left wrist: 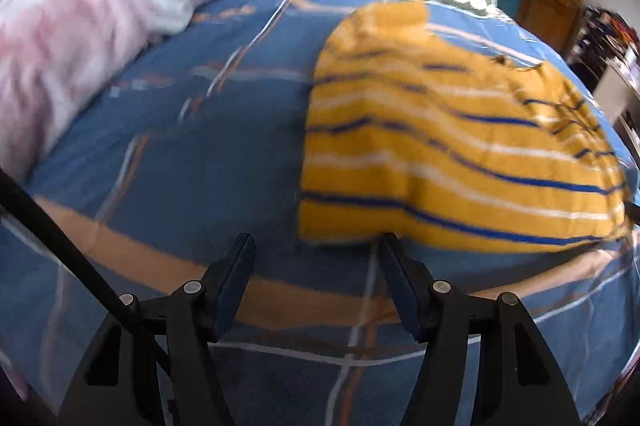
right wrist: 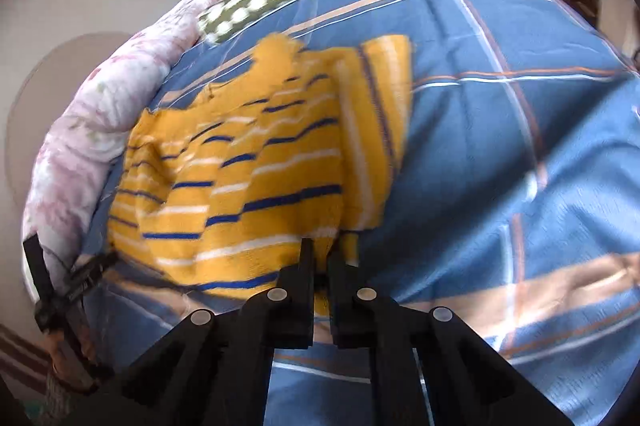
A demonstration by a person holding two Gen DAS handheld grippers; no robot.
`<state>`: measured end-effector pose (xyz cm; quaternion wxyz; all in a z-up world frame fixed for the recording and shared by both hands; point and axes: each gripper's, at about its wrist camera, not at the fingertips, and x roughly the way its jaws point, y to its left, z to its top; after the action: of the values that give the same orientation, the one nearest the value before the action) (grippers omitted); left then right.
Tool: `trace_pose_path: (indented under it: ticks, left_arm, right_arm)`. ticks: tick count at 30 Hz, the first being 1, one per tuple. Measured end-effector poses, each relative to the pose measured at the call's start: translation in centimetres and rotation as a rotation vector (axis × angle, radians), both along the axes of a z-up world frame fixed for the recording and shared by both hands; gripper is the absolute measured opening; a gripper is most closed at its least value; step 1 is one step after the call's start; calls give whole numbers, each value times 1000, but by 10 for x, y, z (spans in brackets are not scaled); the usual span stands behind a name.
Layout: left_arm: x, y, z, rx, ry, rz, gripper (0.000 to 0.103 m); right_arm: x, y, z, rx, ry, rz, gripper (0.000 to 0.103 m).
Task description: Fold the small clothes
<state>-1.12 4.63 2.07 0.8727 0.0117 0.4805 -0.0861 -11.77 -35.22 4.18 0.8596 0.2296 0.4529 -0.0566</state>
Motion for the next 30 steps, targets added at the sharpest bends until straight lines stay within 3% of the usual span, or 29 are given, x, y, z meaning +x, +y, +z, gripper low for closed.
trace_pose_path:
  ticks: [4, 7, 11, 15, 22, 25, 28, 30]
  left_arm:
    - [-3, 6, -7, -21, -46, 13, 66]
    - [-8, 2, -11, 8, -84, -2, 76]
    - [-11, 4, -13, -16, -108, -1, 81]
    - [-12, 7, -12, -60, -103, -23, 89]
    - [-18, 9, -10, -102, -126, -31, 90]
    - [-18, 15, -10, -155, -124, -33, 92]
    - [-16, 14, -10, -160, -111, -41, 96]
    - [-14, 11, -11, -141, -100, -47, 96]
  right_arm:
    - [-6, -21, -1, -80, 72, -84, 5]
    - [-7, -13, 16, -247, 119, -84, 5]
    - [-14, -18, 61, -232, -34, -151, 5]
    - [36, 3, 77, -186, -69, -79, 5]
    - [152, 39, 53, -138, -30, -16, 5]
    - [203, 33, 19, -206, 93, -64, 5]
    - [227, 18, -14, -285, 238, -112, 4]
    - [229, 25, -5, -370, 225, -126, 4]
